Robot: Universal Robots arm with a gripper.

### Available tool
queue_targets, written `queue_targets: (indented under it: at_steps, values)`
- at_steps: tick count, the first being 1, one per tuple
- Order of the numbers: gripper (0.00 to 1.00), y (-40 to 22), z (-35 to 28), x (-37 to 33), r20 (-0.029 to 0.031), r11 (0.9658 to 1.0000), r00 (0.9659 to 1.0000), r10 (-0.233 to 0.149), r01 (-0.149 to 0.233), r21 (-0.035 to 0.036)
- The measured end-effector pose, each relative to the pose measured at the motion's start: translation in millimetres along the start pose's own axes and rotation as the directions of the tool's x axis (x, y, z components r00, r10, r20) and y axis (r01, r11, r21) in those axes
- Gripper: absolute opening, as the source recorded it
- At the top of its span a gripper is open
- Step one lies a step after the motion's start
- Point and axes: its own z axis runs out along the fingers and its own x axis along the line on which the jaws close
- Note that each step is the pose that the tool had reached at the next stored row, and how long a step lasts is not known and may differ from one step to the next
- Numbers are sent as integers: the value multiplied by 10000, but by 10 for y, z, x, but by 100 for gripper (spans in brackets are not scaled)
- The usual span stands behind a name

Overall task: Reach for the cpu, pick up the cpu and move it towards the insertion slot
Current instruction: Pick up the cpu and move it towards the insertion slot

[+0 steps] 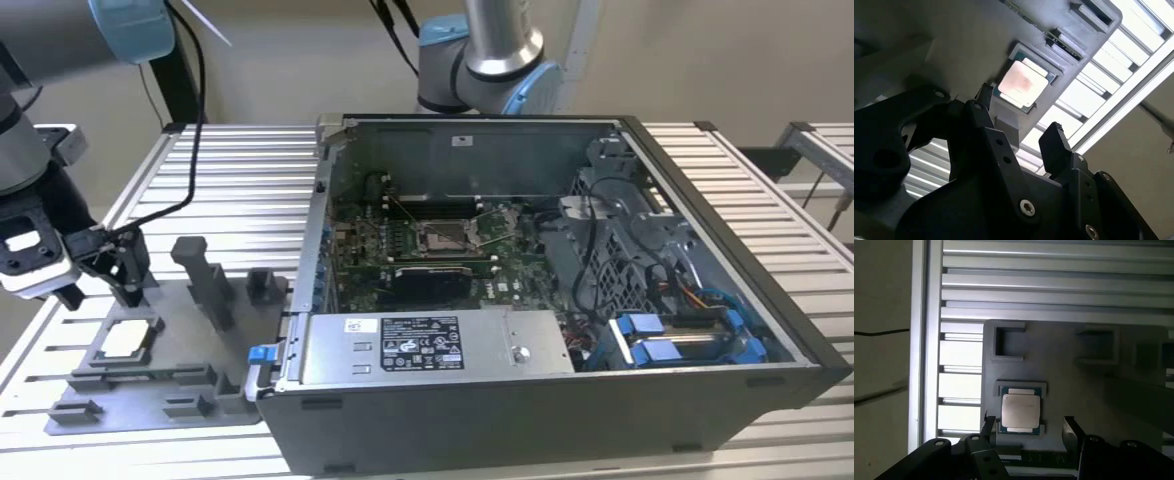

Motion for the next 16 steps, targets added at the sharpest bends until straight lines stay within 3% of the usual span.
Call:
queue_targets:
  at_steps: [16]
  values:
    - [100, -5, 39, 0, -1, 10000, 10000, 0, 0, 0]
